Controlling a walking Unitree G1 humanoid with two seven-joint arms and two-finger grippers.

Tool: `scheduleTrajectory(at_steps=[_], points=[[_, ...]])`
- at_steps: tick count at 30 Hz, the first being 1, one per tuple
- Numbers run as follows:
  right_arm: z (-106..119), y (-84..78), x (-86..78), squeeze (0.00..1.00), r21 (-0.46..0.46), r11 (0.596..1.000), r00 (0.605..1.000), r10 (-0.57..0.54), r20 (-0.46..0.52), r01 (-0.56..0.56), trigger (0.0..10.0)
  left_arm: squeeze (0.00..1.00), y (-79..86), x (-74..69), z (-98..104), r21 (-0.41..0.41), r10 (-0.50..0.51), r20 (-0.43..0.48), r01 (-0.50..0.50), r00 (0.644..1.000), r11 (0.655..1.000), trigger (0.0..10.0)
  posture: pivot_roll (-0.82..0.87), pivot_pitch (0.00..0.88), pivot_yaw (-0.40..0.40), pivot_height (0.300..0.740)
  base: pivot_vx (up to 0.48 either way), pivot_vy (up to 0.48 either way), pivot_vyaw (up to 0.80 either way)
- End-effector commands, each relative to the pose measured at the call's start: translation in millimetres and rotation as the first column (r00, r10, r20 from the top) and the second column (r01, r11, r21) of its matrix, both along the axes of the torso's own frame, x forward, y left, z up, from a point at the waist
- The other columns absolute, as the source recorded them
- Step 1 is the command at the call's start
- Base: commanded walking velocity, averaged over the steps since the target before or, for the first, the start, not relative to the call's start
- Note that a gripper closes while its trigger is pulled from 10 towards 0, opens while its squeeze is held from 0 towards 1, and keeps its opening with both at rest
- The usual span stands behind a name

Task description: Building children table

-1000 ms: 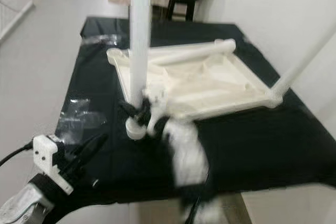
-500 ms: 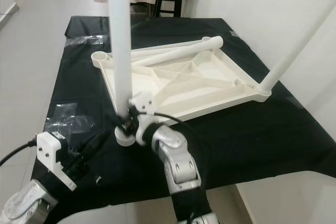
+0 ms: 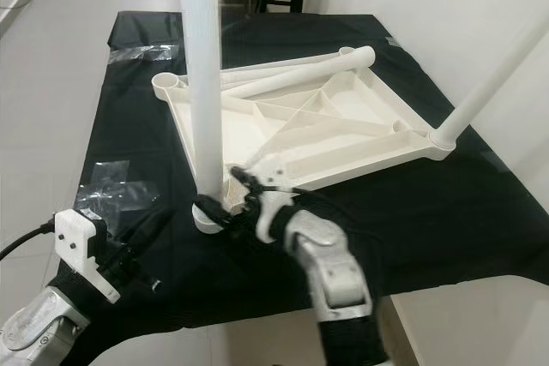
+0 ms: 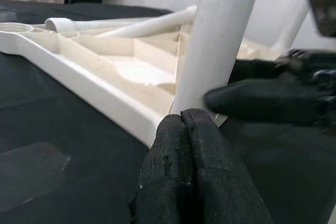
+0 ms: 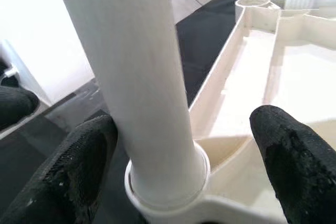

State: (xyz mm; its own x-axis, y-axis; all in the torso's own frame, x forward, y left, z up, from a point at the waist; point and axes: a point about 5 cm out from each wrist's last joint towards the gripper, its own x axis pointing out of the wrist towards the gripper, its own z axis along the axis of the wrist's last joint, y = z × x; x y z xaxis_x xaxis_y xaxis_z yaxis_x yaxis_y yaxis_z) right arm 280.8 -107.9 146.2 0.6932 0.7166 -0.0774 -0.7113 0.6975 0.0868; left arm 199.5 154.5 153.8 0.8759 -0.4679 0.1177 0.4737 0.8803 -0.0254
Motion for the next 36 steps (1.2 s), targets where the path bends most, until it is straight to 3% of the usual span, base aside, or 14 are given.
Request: scheduleTrajectory(at_steps=[1,10,11,16,17,19,21,25,29,31,32,33,35,36], points=[[0.3,-31.1,0.0,1.00,-0.016,0.992,0.992,-0.122,0.017,0.122,10.0,0.00,7.2,-2.8,2.0,0.068,0.033,-0.006,-0.033,0.999,0.997,10.0,0.10,0.089,-0.051,0.740,0.000,0.000,0.00],[-1.5,-69.0,-6.7,1.00,-0.055,0.951,0.953,-0.303,0.017,0.303,10.0,0.00,17.0,-4.5,11.4,0.145,0.117,0.015,-0.118,0.993,0.982,10.0,0.09,0.094,-0.043,0.740,0.000,0.000,0.00],[-3.3,-75.9,-9.3,0.63,-0.050,0.933,0.934,-0.357,0.015,0.357,10.0,0.00,21.9,-3.7,12.0,0.127,0.171,0.012,-0.172,0.985,0.977,10.0,0.09,0.098,-0.042,0.740,0.000,0.000,0.00],[-3.3,-75.9,-9.3,0.63,-0.050,0.933,0.934,-0.357,0.015,0.357,10.0,0.00,21.9,-3.7,12.0,0.127,0.171,0.012,-0.172,0.985,0.977,10.0,0.09,0.098,-0.042,0.740,0.000,0.000,0.00],[-5.6,-81.3,-10.7,0.00,-0.045,0.905,0.906,-0.422,0.020,0.423,10.0,0.00,27.6,-1.9,10.7,0.134,0.245,0.013,-0.245,0.969,0.960,10.0,0.08,0.098,-0.040,0.740,0.000,0.000,0.00],[-5.8,-83.6,-7.4,0.00,-0.013,0.854,0.854,-0.519,0.039,0.520,10.0,0.00,37.0,3.5,2.7,0.151,0.371,0.001,-0.367,0.929,0.918,10.0,0.08,0.096,-0.040,0.740,0.000,0.000,0.00],[-5.5,-83.6,-6.3,0.00,-0.005,0.844,0.843,-0.536,0.044,0.537,10.0,0.00,38.3,4.6,0.8,0.159,0.393,-0.001,-0.388,0.920,0.908,10.0,0.08,0.096,-0.040,0.740,0.000,0.000,0.00],[2.9,-66.2,-6.8,0.00,0.021,0.932,0.929,-0.362,0.074,0.362,10.0,0.00,33.6,7.0,-0.6,0.120,0.351,-0.021,-0.347,0.936,0.930,10.0,0.08,0.093,-0.039,0.740,0.000,0.000,0.00],[5.4,-59.3,-7.7,0.00,0.023,0.954,0.950,-0.301,0.079,0.300,10.0,0.00,27.5,5.7,0.2,0.104,0.299,-0.030,-0.295,0.954,0.950,10.0,0.07,0.092,-0.038,0.740,0.000,0.000,0.00],[12.6,-35.0,-8.0,0.00,-0.015,0.997,0.992,-0.071,0.103,0.073,10.0,0.00,0.6,-4.8,-5.5,0.135,0.086,-0.055,-0.078,0.995,0.988,10.0,0.08,0.089,-0.043,0.740,0.000,0.000,0.00],[14.9,-22.6,-8.0,0.00,-0.046,0.998,0.992,0.050,0.114,-0.045,10.0,0.00,-8.4,-10.0,-9.6,0.167,0.020,-0.059,-0.009,0.998,0.986,10.0,0.08,0.088,-0.043,0.740,0.000,0.000,0.00],[14.9,-22.6,-8.0,0.00,-0.046,0.998,0.992,0.050,0.114,-0.045,10.0,0.00,-8.4,-10.0,-9.6,0.167,0.020,-0.059,-0.009,0.998,0.986,10.0,0.08,0.088,-0.043,0.740,0.000,0.000,0.00],[16.6,-3.9,-6.5,0.00,-0.107,0.970,0.965,0.230,0.125,-0.217,10.0,0.00,-14.3,-13.1,-12.3,0.165,-0.019,-0.067,0.030,0.998,0.986,10.0,0.09,0.085,-0.054,0.740,0.000,0.000,0.00],[16.6,-3.9,-6.5,0.00,-0.107,0.970,0.965,0.230,0.125,-0.217,10.0,0.00,-14.3,-13.1,-12.3,0.165,-0.019,-0.067,0.030,0.998,0.986,10.0,0.09,0.085,-0.054,0.740,0.000,0.000,0.00]])
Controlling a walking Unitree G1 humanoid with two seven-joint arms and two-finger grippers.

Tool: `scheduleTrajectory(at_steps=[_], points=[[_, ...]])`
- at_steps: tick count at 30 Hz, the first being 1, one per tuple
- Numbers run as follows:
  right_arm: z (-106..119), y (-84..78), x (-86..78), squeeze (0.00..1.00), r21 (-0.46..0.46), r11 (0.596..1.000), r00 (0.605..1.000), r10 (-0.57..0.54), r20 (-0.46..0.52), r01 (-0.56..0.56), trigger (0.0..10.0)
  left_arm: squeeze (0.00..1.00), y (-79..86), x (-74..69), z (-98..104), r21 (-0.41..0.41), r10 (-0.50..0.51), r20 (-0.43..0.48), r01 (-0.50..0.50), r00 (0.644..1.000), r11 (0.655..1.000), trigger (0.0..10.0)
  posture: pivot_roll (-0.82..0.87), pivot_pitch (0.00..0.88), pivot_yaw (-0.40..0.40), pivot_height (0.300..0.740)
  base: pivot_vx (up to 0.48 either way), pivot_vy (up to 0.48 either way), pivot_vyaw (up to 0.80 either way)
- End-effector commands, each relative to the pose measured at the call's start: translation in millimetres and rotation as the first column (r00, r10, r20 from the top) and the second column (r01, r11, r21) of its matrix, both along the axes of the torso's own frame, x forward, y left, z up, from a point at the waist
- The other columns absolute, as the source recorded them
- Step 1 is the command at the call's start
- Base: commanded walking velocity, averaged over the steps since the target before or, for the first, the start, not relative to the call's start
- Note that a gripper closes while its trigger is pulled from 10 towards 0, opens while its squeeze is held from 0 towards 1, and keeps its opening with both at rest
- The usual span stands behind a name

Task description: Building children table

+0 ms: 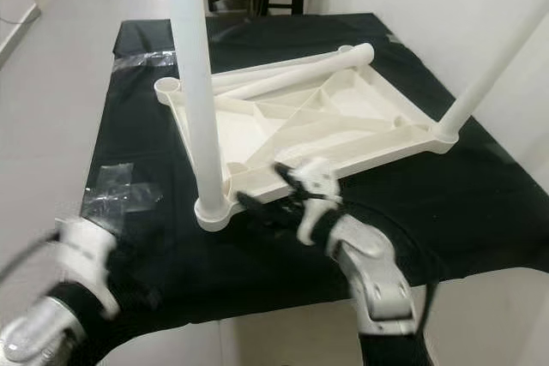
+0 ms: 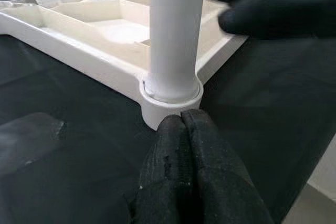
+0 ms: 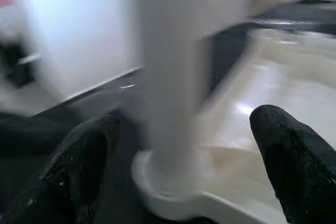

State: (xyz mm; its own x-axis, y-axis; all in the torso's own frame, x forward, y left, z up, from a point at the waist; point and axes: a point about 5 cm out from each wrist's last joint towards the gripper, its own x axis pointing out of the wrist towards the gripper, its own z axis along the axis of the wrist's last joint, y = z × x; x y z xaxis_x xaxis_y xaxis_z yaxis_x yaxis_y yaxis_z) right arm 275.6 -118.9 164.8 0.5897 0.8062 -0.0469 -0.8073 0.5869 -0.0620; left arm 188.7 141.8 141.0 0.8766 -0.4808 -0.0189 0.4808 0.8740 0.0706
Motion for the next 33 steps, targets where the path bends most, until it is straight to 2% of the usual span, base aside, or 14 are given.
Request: scheduleTrajectory(at_steps=[1,8,9,10,11,12,13,15,19,24,25,27,28,33], points=[[-1.7,15.6,2.7,0.00,-0.042,0.990,0.991,0.137,0.004,-0.137,10.0,0.00,-2.0,-2.3,0.2,0.019,-0.019,0.011,0.019,1.000,1.000,10.0,0.10,0.085,-0.059,0.740,0.000,0.000,0.00],[-1.8,21.9,6.0,0.00,-0.050,0.984,0.985,0.171,0.006,-0.171,10.0,0.00,-2.9,-2.3,-0.2,0.022,-0.016,0.014,0.015,1.000,1.000,10.0,0.10,0.086,-0.060,0.740,0.000,0.000,0.00],[-3.2,32.0,13.0,0.00,-0.069,0.972,0.974,0.228,0.009,-0.227,10.0,0.00,-4.6,-3.3,-0.8,0.027,-0.019,0.020,0.019,1.000,0.999,10.0,0.11,0.086,-0.069,0.740,0.000,0.000,0.00],[-3.2,32.0,13.0,0.00,-0.069,0.972,0.974,0.228,0.009,-0.227,10.0,0.00,-4.6,-3.3,-0.8,0.027,-0.019,0.020,0.019,1.000,0.999,10.0,0.11,0.086,-0.069,0.740,0.000,0.000,0.00],[-3.4,41.9,22.6,0.00,-0.061,0.962,0.963,0.268,0.000,-0.268,10.0,0.00,-6.4,-4.7,-1.0,0.041,-0.026,0.030,0.025,0.999,0.999,10.0,0.13,0.087,-0.075,0.740,0.000,0.000,0.00],[-4.5,50.7,33.8,0.00,-0.063,0.957,0.959,0.284,-0.010,-0.284,10.0,0.00,-7.5,-6.2,-0.4,0.027,-0.025,0.034,0.024,0.999,0.999,10.0,0.14,0.091,-0.080,0.740,0.000,0.000,0.00],[-4.5,50.7,33.8,0.00,-0.063,0.957,0.959,0.284,-0.010,-0.284,10.0,0.00,-7.5,-6.2,-0.4,0.027,-0.025,0.034,0.024,0.999,0.999,10.0,0.14,0.091,-0.080,0.740,0.000,0.000,0.00],[-0.5,64.1,50.4,0.00,-0.057,0.951,0.953,0.302,-0.022,-0.303,10.0,0.00,-4.8,-7.3,3.8,-0.002,0.004,0.047,-0.004,0.999,1.000,10.0,0.16,0.095,-0.092,0.740,0.000,0.000,0.00],[-0.5,64.1,50.4,0.00,-0.057,0.951,0.953,0.302,-0.022,-0.303,10.0,0.00,-4.8,-7.3,3.8,-0.002,0.004,0.047,-0.004,0.999,1.000,10.0,0.16,0.095,-0.092,0.740,0.000,0.000,0.00],[9.9,67.7,61.9,0.00,-0.031,0.937,0.937,0.347,-0.034,-0.348,10.0,0.00,-1.1,-8.8,6.4,0.007,0.026,0.061,-0.027,0.998,1.000,10.0,0.17,0.103,-0.107,0.740,0.000,0.000,0.00],[15.5,65.9,66.1,0.00,-0.012,0.922,0.921,0.386,-0.046,-0.387,3.4,0.00,-0.7,-9.7,7.5,-0.009,0.032,0.062,-0.031,0.998,0.999,10.0,0.17,0.104,-0.109,0.740,0.000,0.000,0.00],[18.8,64.4,69.0,0.00,-0.001,0.909,0.908,0.415,-0.052,-0.416,3.4,0.00,-0.7,-10.3,8.0,-0.023,0.035,0.063,-0.034,0.997,0.999,10.0,0.17,0.104,-0.109,0.740,0.000,0.000,0.00],[21.0,61.7,70.5,0.00,0.001,0.894,0.893,0.446,-0.062,-0.447,0.0,0.00,-1.3,-11.1,7.9,-0.036,0.033,0.058,-0.031,0.998,0.999,10.0,0.17,0.104,-0.110,0.740,0.000,0.000,0.00],[21.6,59.4,72.5,0.00,-0.004,0.879,0.877,0.475,-0.071,-0.476,0.0,0.00,-2.1,-11.8,7.2,-0.045,0.031,0.055,-0.028,0.998,0.999,10.0,0.17,0.104,-0.110,0.740,0.000,0.000,0.00]])
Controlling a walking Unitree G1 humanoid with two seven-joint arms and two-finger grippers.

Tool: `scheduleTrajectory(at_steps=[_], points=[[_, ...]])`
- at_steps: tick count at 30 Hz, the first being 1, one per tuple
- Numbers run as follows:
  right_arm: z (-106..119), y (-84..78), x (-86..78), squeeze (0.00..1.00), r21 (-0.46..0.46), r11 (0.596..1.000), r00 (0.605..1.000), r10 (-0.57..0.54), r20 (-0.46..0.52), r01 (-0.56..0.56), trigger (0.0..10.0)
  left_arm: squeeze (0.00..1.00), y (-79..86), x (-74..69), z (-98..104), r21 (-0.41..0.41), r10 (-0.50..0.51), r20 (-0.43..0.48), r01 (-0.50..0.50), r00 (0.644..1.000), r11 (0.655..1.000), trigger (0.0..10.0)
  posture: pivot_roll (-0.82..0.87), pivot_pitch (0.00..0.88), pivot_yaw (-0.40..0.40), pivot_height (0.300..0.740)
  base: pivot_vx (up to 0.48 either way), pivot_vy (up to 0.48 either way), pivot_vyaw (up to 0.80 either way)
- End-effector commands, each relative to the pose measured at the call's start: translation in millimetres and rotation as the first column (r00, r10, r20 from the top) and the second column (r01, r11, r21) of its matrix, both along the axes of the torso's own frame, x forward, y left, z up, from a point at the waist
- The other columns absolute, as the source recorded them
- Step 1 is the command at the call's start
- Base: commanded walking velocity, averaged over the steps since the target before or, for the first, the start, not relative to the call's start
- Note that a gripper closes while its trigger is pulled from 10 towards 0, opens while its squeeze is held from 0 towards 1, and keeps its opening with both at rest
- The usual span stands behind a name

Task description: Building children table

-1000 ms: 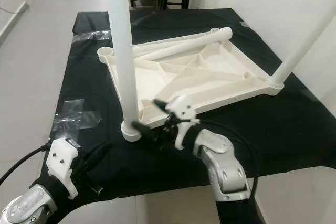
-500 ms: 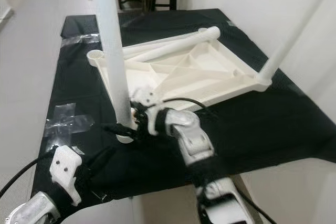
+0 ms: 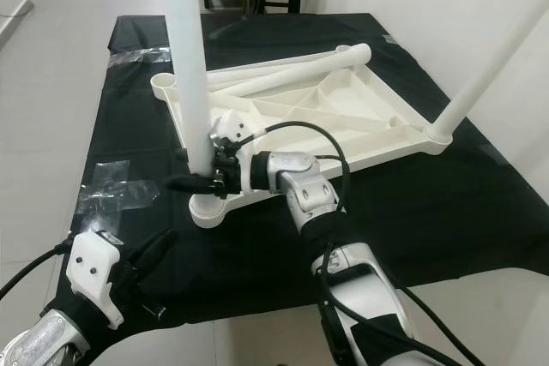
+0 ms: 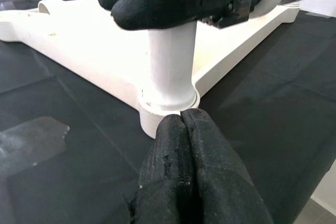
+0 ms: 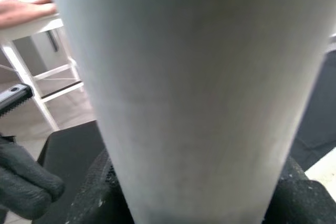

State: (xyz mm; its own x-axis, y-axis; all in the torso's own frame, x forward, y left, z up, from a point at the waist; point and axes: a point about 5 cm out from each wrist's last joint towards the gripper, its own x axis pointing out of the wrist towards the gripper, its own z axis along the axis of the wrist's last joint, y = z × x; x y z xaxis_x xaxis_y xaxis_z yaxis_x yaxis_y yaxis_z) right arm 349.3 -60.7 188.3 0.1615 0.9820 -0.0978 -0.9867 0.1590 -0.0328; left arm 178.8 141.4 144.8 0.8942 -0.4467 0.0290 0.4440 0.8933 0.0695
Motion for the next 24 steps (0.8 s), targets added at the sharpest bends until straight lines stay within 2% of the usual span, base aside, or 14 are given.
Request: scheduleTrajectory(at_steps=[1,6,8,9,10,11,12,13,14,17,19,20,22,24], points=[[-1.9,1.3,-1.2,0.00,0.011,1.000,0.999,0.029,-0.025,-0.029,0.0,0.00,-1.7,-1.8,3.5,-0.020,-0.009,0.014,0.009,1.000,1.000,10.0,0.17,0.104,-0.110,0.740,0.000,0.000,0.00],[3.5,-28.7,3.0,0.00,-0.021,0.997,0.997,0.068,-0.031,-0.069,0.0,0.00,-4.9,-0.9,2.0,-0.068,-0.032,0.011,0.033,0.999,0.997,10.0,0.12,0.111,-0.100,0.740,0.000,0.000,0.00],[0.9,-51.6,-2.6,0.00,-0.048,0.991,0.992,-0.125,0.018,0.126,0.0,0.00,-3.9,-0.9,3.6,-0.095,-0.029,0.015,0.030,0.999,0.995,10.0,0.10,0.128,-0.101,0.740,0.000,0.000,0.00],[0.9,-51.6,-2.6,0.00,-0.048,0.991,0.992,-0.125,0.018,0.126,0.0,0.00,-3.9,-0.9,3.6,-0.095,-0.029,0.015,0.030,0.999,0.995,10.0,0.10,0.128,-0.101,0.740,0.000,0.000,0.00],[-1.9,-57.7,-7.3,0.00,-0.037,0.957,0.958,-0.287,0.031,0.288,0.0,0.00,-3.0,-1.3,4.3,-0.100,-0.026,0.017,0.028,1.000,0.995,10.0,0.10,0.131,-0.104,0.740,0.000,0.000,0.00],[-7.3,-58.0,-8.2,0.00,-0.014,0.829,0.829,-0.558,0.041,0.558,0.0,0.00,-1.5,-1.5,4.7,-0.103,-0.024,0.017,0.026,1.000,0.994,10.0,0.09,0.137,-0.103,0.740,0.000,0.000,0.00],[-10.8,-61.2,-9.2,0.00,0.000,0.696,0.696,-0.718,0.036,0.718,0.0,0.00,-0.5,-1.7,4.9,-0.103,-0.024,0.018,0.025,1.000,0.994,10.0,0.09,0.137,-0.103,0.740,0.000,0.000,0.00],[-29.1,-49.1,-31.7,0.00,-0.029,0.587,0.587,-0.810,-0.008,0.809,0.0,0.00,1.2,-1.1,6.0,-0.113,-0.019,0.019,0.021,1.000,0.993,10.0,0.08,0.146,-0.086,0.740,0.000,0.000,0.00],[-38.2,-43.5,-48.9,0.00,-0.051,0.519,0.517,-0.855,-0.041,0.853,0.0,0.00,2.3,-0.6,6.8,-0.121,-0.016,0.019,0.018,1.000,0.993,10.0,0.08,0.146,-0.086,0.740,0.000,0.000,0.00],[-44.7,-31.5,-64.6,0.00,-0.050,0.525,0.522,-0.850,-0.065,0.849,0.0,0.00,3.1,0.5,6.8,-0.125,-0.015,0.019,0.017,1.000,0.992,10.0,0.07,0.158,-0.069,0.740,0.000,0.000,0.00],[-47.1,-12.8,-65.3,0.00,-0.035,0.657,0.655,-0.754,-0.054,0.753,0.0,0.00,3.1,2.3,5.8,-0.121,-0.020,0.016,0.022,1.000,0.992,10.0,0.09,0.137,-0.081,0.740,0.000,0.000,0.00],[-47.1,-12.8,-65.3,0.00,-0.035,0.657,0.655,-0.754,-0.054,0.753,0.0,0.00,3.1,2.3,5.8,-0.121,-0.020,0.016,0.022,1.000,0.992,10.0,0.09,0.137,-0.081,0.740,0.000,0.000,0.00],[-46.0,-6.3,-56.6,0.00,-0.028,0.716,0.715,-0.698,-0.041,0.697,0.0,0.00,3.1,3.3,5.2,-0.119,-0.028,0.015,0.029,1.000,0.993,10.0,0.09,0.128,-0.084,0.740,0.000,0.000,0.00],[-46.0,-6.3,-56.6,0.00,-0.028,0.716,0.715,-0.698,-0.041,0.697,0.0,0.00,3.1,3.3,5.2,-0.119,-0.028,0.015,0.029,1.000,0.993,10.0,0.09,0.128,-0.084,0.740,0.000,0.000,0.00]])
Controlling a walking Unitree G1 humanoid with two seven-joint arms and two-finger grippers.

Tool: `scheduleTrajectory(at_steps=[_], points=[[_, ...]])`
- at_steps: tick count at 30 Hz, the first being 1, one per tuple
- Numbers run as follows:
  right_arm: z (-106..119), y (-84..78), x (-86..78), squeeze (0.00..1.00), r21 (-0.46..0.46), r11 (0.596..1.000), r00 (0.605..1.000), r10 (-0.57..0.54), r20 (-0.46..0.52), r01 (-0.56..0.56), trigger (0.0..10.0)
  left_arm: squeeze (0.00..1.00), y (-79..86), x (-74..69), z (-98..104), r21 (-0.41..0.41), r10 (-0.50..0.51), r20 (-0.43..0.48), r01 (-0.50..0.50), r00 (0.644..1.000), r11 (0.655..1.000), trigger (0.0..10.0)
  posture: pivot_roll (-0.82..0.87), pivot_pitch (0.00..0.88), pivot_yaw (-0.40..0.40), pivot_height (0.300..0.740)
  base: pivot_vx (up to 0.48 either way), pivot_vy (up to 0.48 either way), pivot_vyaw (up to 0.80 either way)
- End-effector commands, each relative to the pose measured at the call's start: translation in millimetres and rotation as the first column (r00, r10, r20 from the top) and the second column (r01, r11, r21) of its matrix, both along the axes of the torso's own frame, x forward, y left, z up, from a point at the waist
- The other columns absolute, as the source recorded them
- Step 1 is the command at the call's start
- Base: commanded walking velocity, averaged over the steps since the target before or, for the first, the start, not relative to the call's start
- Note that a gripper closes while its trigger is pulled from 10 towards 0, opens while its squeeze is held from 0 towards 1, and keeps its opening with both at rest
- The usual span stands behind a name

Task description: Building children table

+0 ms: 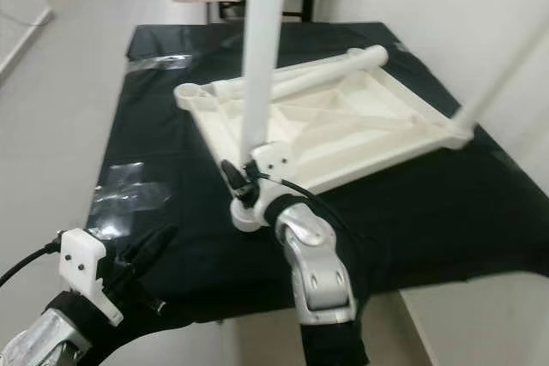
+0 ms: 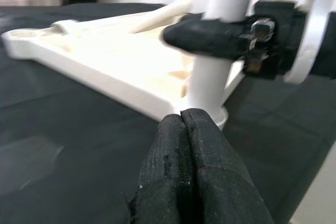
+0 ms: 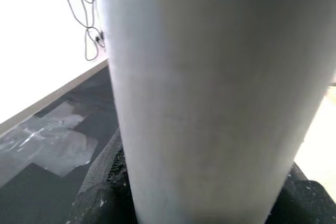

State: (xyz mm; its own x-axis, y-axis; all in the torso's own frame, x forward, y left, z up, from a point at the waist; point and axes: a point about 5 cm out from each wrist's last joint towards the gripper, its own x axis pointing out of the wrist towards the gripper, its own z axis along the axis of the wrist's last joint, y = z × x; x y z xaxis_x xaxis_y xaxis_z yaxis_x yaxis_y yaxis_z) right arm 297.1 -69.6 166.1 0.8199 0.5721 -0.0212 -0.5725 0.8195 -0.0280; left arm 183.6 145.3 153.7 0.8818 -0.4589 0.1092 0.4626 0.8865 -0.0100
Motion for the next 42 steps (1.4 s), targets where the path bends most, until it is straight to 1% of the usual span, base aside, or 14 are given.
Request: scheduleTrajectory(at_steps=[1,2,3,10,11,13,20,21,24,25,33,38,39,42], points=[[-24.4,7.4,0.0,0.00,-0.061,0.996,0.992,0.063,-0.110,-0.070,10.0,0.00,-0.4,-1.0,-3.8,-0.014,0.006,-0.017,-0.006,1.000,1.000,10.0,0.09,0.128,-0.087,0.740,0.000,0.000,0.00],[-24.4,7.4,0.0,0.00,-0.061,0.996,0.992,0.063,-0.110,-0.070,10.0,0.00,-0.4,-1.0,-3.8,-0.014,0.006,-0.017,-0.006,1.000,1.000,10.0,0.09,0.128,-0.087,0.740,0.000,0.000,0.00],[-18.7,16.7,2.2,1.00,-0.036,0.972,0.965,0.225,-0.137,-0.232,10.0,0.00,-0.4,0.2,-4.3,-0.014,0.009,-0.012,-0.009,1.000,1.000,10.0,0.10,0.119,-0.092,0.740,0.000,0.000,0.00],[8.5,31.8,-4.9,1.00,0.009,0.884,0.881,0.467,-0.072,-0.467,10.0,0.00,-1.1,1.2,-5.2,-0.018,-0.005,-0.014,0.005,1.000,1.000,10.0,0.10,0.113,-0.093,0.740,0.000,0.000,0.00],[18.8,34.7,-6.0,0.25,-0.024,0.807,0.807,0.590,-0.013,-0.590,10.0,0.00,-1.9,1.9,-5.5,-0.020,-0.009,-0.014,0.009,1.000,1.000,10.0,0.11,0.110,-0.098,0.740,0.000,0.000,0.00],[24.8,35.6,-6.8,0.00,-0.056,0.733,0.733,0.680,0.015,-0.678,10.0,0.00,-2.5,2.3,-5.7,-0.021,-0.012,-0.014,0.011,1.000,1.000,10.0,0.11,0.110,-0.098,0.740,0.000,0.000,0.00],[29.4,27.3,25.7,0.00,-0.085,0.530,0.536,0.841,-0.071,-0.844,10.0,0.00,-4.8,2.6,-7.5,-0.021,-0.009,-0.012,0.008,1.000,1.000,10.0,0.14,0.101,-0.112,0.740,0.000,0.000,0.00],[30.4,25.4,34.4,0.00,-0.081,0.525,0.531,0.842,-0.092,-0.847,4.1,0.00,-5.2,2.5,-7.9,-0.020,-0.008,-0.012,0.007,1.000,1.000,10.0,0.14,0.101,-0.113,0.740,0.000,0.000,0.00],[31.1,24.3,38.8,0.00,-0.076,0.526,0.532,0.841,-0.103,-0.847,4.1,0.00,-5.4,2.4,-8.1,-0.020,-0.007,-0.012,0.007,1.000,1.000,10.0,0.14,0.101,-0.113,0.740,0.000,0.000,0.00],[32.3,22.4,42.8,0.00,-0.059,0.538,0.541,0.834,-0.109,-0.841,0.0,0.00,-5.5,2.4,-8.3,-0.020,-0.007,-0.012,0.007,1.000,1.000,10.0,0.14,0.100,-0.111,0.740,0.000,0.000,0.00],[33.2,-1.0,50.2,0.00,-0.035,0.629,0.629,0.773,-0.082,-0.777,0.0,0.00,-5.9,2.0,-8.5,-0.025,-0.013,-0.012,0.012,1.000,1.000,10.0,0.13,0.105,-0.104,0.740,0.000,0.000,0.00],[21.4,-18.6,44.1,0.00,-0.053,0.774,0.775,0.627,-0.072,-0.631,0.0,0.00,-6.0,1.0,-8.0,-0.027,-0.016,-0.011,0.015,1.000,1.000,10.0,0.12,0.114,-0.117,0.740,0.000,0.000,0.00],[1.4,-14.1,38.0,0.00,-0.030,0.966,0.965,0.253,-0.070,-0.255,0.0,0.00,-4.9,0.5,-7.6,-0.028,-0.016,-0.011,0.015,1.000,0.999,10.0,0.12,0.121,-0.116,0.740,0.000,0.000,0.00],[-22.2,-2.4,5.2,0.00,-0.035,0.997,0.991,0.071,-0.116,-0.076,0.0,0.00,-3.1,1.2,-6.7,-0.029,-0.014,-0.011,0.014,1.000,0.999,10.0,0.11,0.140,-0.095,0.740,0.000,0.000,0.00]])
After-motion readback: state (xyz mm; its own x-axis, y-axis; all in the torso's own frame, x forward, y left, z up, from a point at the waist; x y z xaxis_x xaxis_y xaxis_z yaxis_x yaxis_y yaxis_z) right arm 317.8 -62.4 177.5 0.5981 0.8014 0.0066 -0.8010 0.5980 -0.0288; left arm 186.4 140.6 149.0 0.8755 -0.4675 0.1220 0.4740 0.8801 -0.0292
